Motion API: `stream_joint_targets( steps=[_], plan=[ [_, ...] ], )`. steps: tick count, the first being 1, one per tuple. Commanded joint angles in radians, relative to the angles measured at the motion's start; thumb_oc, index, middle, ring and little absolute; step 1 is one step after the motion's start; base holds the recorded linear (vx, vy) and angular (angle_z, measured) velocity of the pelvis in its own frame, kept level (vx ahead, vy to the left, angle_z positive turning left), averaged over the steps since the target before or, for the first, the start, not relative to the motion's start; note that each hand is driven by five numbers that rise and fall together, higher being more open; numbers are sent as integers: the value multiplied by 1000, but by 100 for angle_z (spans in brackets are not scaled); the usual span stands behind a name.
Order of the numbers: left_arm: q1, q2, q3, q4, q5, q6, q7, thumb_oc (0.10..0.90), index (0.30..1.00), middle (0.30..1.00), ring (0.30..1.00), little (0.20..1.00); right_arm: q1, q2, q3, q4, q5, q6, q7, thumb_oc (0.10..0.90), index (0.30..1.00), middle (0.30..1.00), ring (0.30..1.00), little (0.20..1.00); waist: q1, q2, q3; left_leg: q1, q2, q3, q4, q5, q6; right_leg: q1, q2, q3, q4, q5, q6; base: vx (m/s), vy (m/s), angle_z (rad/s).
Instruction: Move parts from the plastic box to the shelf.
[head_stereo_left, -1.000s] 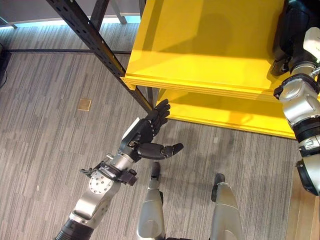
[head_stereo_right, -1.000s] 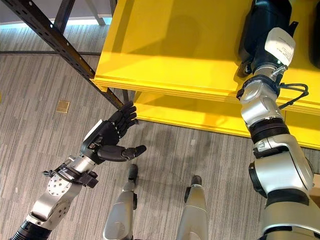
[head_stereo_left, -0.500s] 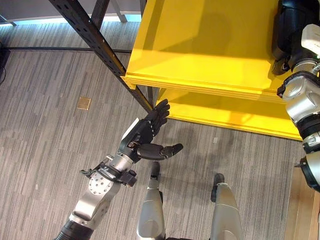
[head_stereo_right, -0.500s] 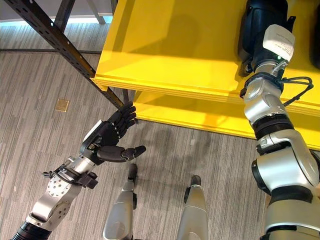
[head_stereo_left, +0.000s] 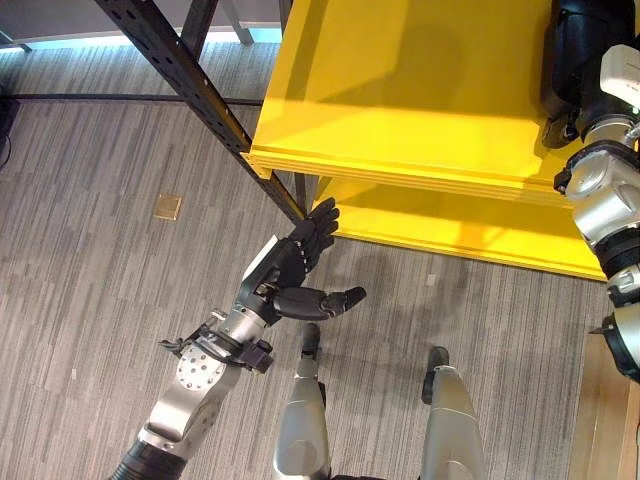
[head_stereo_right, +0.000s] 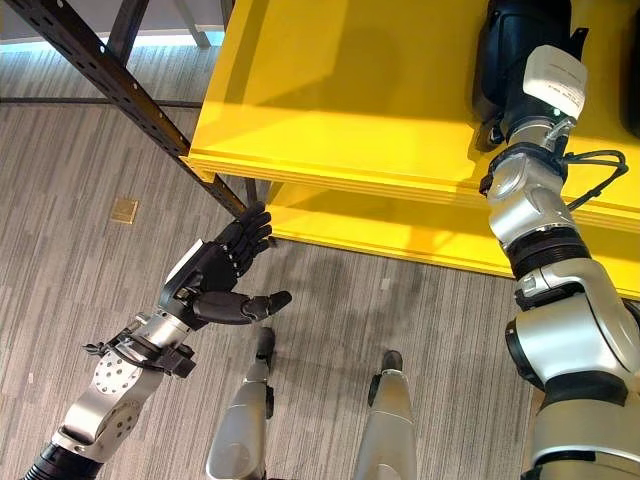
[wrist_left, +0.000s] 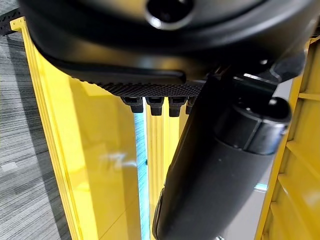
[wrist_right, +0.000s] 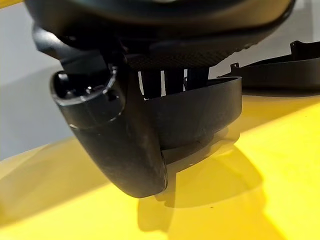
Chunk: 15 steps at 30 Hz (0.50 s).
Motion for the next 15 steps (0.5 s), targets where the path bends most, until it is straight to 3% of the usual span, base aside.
stream_joint_targets(
  steps=[1,14,15],
  plan=[
    [-26,2,2,-83,-11,-104,9,900,1000,1000,1000,1000,-166,-14,-25,-102,27,-26,-63,400,300,300,300,300,16,-35,-66,115,50,46,81,-167,-71,84,-27,19,-176,47,-15,44,74,1],
    [-20,-8,12,-80,-7,-99,4,900,1000,1000,1000,1000,-119,16,-68,-136,6,1,-34,400,300,300,300,300,22,-36,-71,108,39,39,94,-176,-66,91,-33,19,-178,47,-12,11,20,2],
    [-20,-8,11,-80,-4,-100,5,900,1000,1000,1000,1000,-118,17,-70,-131,-3,3,-29,441,358,358,358,358,23,-36,-71,107,40,39,94,-175,-66,91,-32,17,-178,47,-12,0,0,0]
  ],
)
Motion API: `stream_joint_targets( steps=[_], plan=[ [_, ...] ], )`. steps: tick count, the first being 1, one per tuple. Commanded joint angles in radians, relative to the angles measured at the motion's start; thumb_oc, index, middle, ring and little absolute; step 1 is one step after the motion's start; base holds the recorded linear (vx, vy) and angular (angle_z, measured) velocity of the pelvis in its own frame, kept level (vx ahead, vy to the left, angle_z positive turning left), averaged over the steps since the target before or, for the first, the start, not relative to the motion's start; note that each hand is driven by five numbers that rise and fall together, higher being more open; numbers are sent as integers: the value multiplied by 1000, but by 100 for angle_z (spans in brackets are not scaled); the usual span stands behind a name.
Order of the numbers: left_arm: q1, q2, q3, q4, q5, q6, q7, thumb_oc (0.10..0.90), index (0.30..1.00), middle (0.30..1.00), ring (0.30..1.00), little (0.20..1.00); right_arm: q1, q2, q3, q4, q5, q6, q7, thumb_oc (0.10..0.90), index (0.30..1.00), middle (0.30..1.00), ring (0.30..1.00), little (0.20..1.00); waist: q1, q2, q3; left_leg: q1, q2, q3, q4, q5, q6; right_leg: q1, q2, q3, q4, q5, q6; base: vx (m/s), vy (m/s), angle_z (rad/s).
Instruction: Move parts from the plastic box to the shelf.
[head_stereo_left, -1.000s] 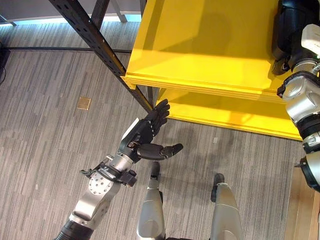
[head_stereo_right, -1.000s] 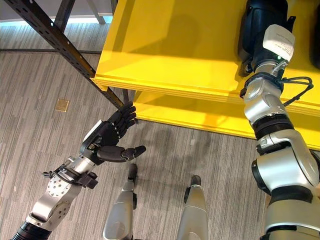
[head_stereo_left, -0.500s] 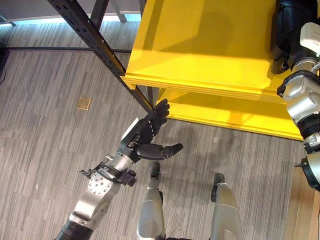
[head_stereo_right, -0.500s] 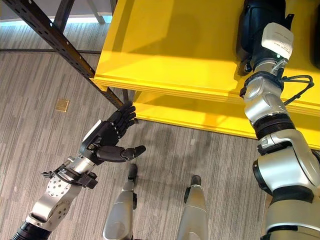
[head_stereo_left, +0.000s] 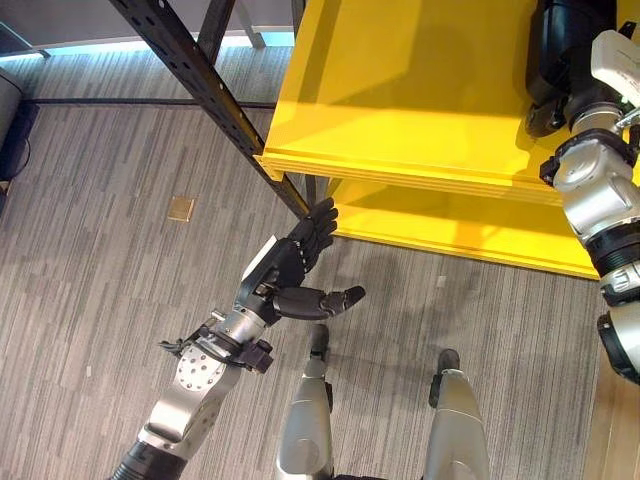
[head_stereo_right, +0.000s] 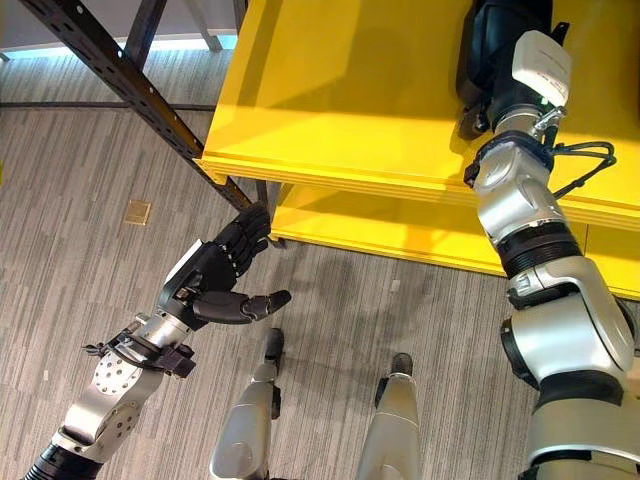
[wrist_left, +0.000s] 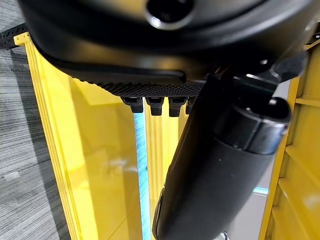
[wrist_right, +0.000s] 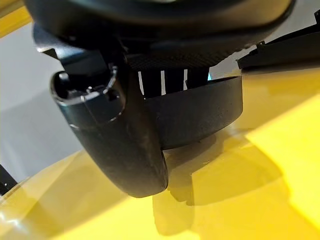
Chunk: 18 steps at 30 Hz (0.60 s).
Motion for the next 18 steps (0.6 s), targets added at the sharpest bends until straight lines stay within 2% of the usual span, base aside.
stream_joint_targets(
  steps=[1,2,5,8,9,10,13,18],
  plan=[
    [-21,-7,9,-80,-3,-104,1,900,1000,1000,1000,1000,-117,-12,-33,-58,-41,-30,-39,649,649,649,649,649,20,-55,-70,103,65,42,89,-180,-59,68,-10,12,-155,34,-34,0,0,0],
    [-22,-7,9,-80,-2,-105,2,900,1000,1000,1000,1000,-114,-10,-31,-54,-56,-30,-36,900,1000,1000,1000,1000,20,-56,-69,104,65,43,87,-179,-58,68,-10,11,-156,35,-34,0,0,0],
    [-26,-8,9,-77,-2,-104,-6,900,1000,1000,1000,1000,-118,-12,-10,-32,-133,-44,-6,900,1000,1000,1000,1000,23,-57,-69,101,65,40,90,-179,-58,69,-10,9,-154,34,-35,0,0,0],
    [-26,-5,5,-72,-4,-112,-9,900,1000,1000,1000,1000,-122,-16,10,-23,-148,-60,15,900,1000,1000,1000,1000,24,-58,-68,100,65,39,90,-178,-58,71,-10,7,-157,35,-34,0,0,0],
    [-25,-2,4,-71,-4,-117,-11,900,1000,1000,1000,1000,-129,-16,26,-25,-208,-51,41,900,1000,1000,1000,1000,25,-59,-68,101,66,39,90,-178,-59,71,-10,6,-157,36,-34,0,0,0],
    [-23,-1,5,-67,-6,-125,-18,900,1000,1000,1000,1000,-135,-22,48,-21,-213,-54,61,900,1000,1000,1000,1000,26,-61,-68,103,67,40,88,-177,-59,73,-9,4,-158,36,-35,-32,-28,1],
    [-22,0,8,-73,-5,-124,-26,900,1000,1000,1000,1000,-128,-23,70,-24,-201,-8,104,900,1000,1000,1000,1000,27,-68,-72,107,71,42,84,-174,-59,77,-9,2,-161,38,-34,0,0,0],
    [-22,0,4,-74,-2,-124,-33,900,1000,1000,1000,1000,-114,-11,76,-5,-191,-1,103,900,1000,1000,1000,1000,28,-73,-73,113,77,44,81,-173,-58,85,-4,-2,-171,42,-36,-9,-22,0]
  ],
)
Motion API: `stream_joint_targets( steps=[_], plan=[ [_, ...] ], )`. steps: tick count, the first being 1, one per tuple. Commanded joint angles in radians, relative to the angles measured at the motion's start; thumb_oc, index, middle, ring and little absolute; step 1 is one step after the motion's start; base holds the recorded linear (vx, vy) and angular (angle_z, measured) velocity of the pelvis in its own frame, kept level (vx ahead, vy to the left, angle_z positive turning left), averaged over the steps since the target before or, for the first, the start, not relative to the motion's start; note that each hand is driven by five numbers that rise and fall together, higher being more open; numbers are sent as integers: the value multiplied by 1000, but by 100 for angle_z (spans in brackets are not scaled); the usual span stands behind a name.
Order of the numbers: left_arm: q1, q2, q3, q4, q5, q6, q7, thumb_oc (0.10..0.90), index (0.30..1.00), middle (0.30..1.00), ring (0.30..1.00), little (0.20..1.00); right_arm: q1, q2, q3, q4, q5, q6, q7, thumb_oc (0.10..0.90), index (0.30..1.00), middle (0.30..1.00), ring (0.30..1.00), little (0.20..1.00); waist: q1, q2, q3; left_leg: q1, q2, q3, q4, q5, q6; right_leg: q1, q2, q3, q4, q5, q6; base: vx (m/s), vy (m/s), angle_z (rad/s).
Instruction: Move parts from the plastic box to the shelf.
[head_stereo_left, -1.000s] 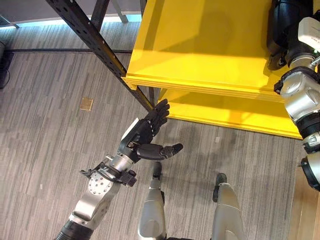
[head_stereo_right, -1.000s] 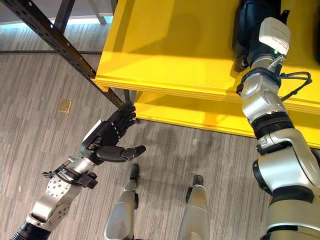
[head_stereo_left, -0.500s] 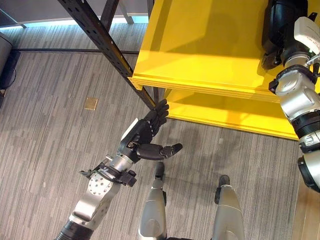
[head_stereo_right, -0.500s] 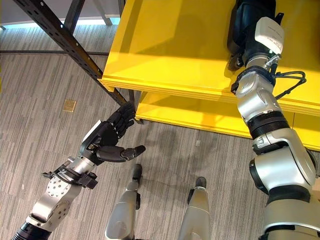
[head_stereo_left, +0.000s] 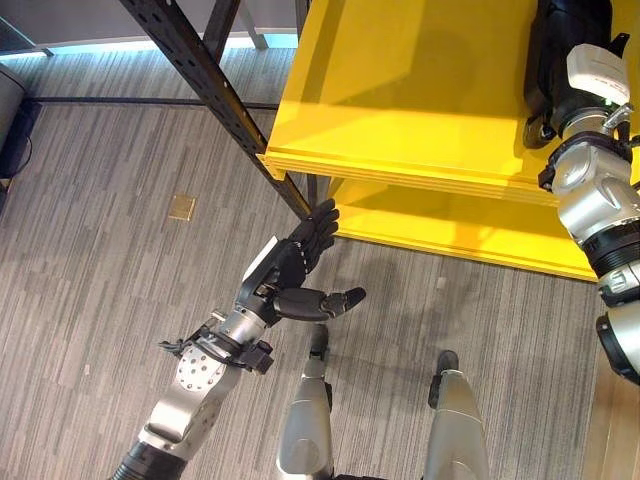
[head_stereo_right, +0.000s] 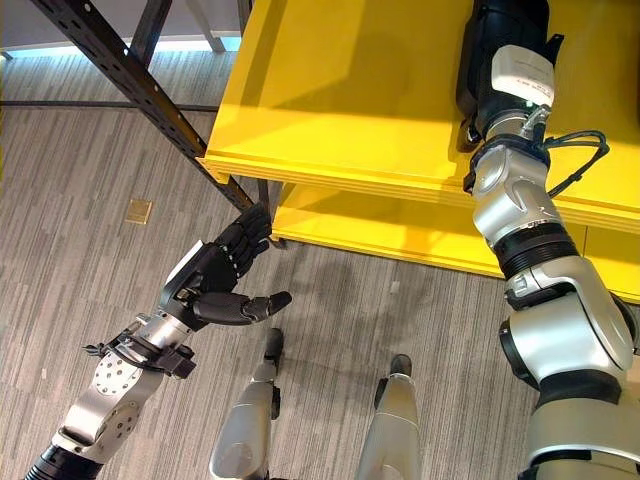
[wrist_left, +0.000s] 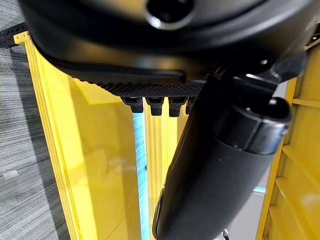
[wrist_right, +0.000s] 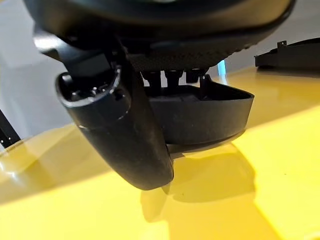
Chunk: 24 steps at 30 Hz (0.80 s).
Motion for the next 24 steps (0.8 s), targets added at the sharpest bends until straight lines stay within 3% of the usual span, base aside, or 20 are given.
stream_joint_targets(
  steps=[1,8,24],
  plan=[
    [-26,3,5,-74,-4,-123,-26,900,1000,1000,1000,1000,-115,-2,35,-3,-55,-16,-34,900,1000,1000,1000,1000,25,-72,-71,112,69,51,81,-173,-57,80,-10,6,-171,39,-32,0,0,0],
    [-27,5,8,-74,-20,-124,-31,900,1000,1000,1000,1000,-133,-4,64,13,-124,-49,-20,900,1000,1000,1000,1000,30,-74,-74,114,68,49,79,-171,-56,87,-8,2,-181,43,-33,0,0,0],
    [-33,-3,3,-85,-11,-115,-25,900,1000,1000,1000,1000,-117,-18,72,-21,-160,-26,-88,900,1000,1000,1000,1000,25,-80,-82,119,75,57,70,-166,-54,103,-4,-1,-207,52,-30,-2,0,0]
  ],
)
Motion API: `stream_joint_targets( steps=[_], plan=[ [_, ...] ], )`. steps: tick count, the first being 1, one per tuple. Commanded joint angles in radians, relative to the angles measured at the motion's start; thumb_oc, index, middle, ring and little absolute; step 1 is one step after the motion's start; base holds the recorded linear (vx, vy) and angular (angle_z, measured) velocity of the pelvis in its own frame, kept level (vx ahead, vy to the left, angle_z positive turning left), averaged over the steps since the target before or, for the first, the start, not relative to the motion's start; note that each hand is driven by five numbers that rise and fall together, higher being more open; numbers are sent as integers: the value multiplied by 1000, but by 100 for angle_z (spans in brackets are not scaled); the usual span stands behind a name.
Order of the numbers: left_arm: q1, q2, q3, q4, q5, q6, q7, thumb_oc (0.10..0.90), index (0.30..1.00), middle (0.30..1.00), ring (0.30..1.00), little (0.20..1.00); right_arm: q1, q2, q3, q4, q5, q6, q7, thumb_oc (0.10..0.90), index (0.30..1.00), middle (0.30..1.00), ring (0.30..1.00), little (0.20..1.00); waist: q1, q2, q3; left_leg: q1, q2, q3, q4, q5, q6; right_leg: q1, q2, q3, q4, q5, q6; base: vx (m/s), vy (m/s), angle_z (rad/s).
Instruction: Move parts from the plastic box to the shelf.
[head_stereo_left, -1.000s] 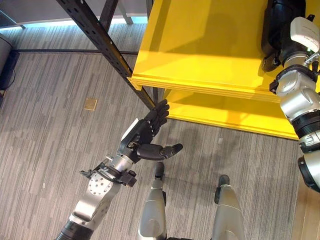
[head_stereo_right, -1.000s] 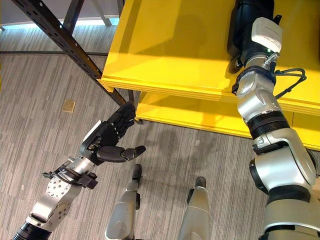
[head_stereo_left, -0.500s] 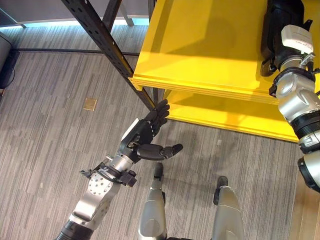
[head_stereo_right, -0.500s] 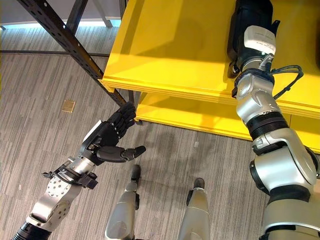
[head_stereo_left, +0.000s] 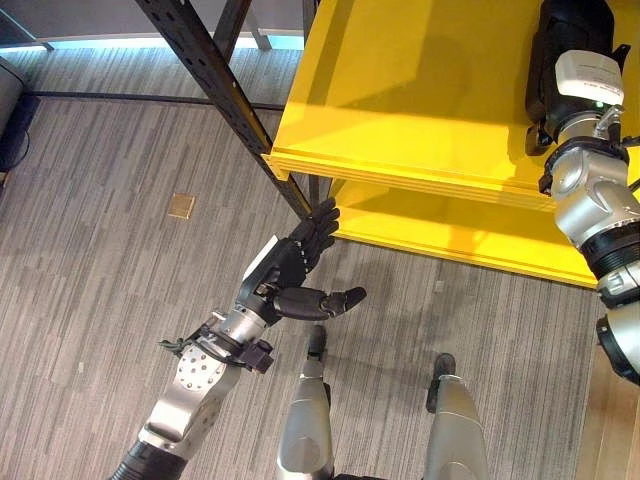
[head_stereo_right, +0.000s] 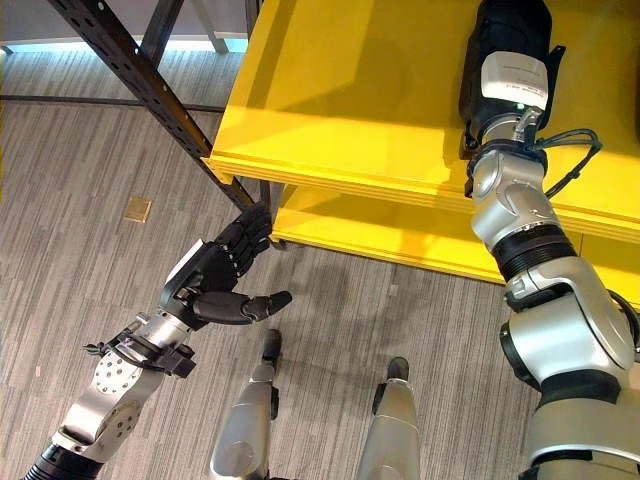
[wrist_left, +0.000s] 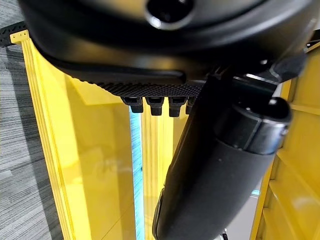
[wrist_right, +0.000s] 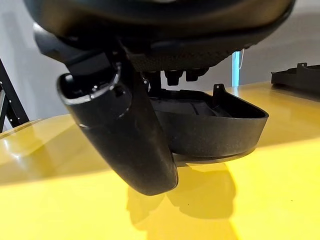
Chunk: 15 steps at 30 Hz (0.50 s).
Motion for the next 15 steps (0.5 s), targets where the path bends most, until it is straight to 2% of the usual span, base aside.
stream_joint_targets(
  steps=[1,5,15],
  plan=[
    [-28,-2,1,-86,-7,-116,-20,900,1000,1000,1000,1000,-115,-15,25,-31,-68,-20,-102,900,1000,1000,1000,1000,6,-75,-83,106,63,58,72,-165,-55,67,-13,14,-160,31,-31,0,0,0],
    [-28,-3,-2,-88,-9,-115,-16,900,1000,1000,1000,1000,-108,-16,16,-41,-85,-23,-144,900,1000,1000,1000,1000,3,-74,-85,108,64,62,71,-165,-54,69,-12,15,-162,30,-32,0,0,0],
    [-33,-4,-6,-82,-9,-121,-4,900,1000,1000,1000,1000,-89,-21,-8,-99,-87,-29,-157,900,1000,1000,1000,1000,-7,-73,-88,114,62,68,66,-166,-54,71,-11,20,-167,31,-31,0,0,0]
  ],
)
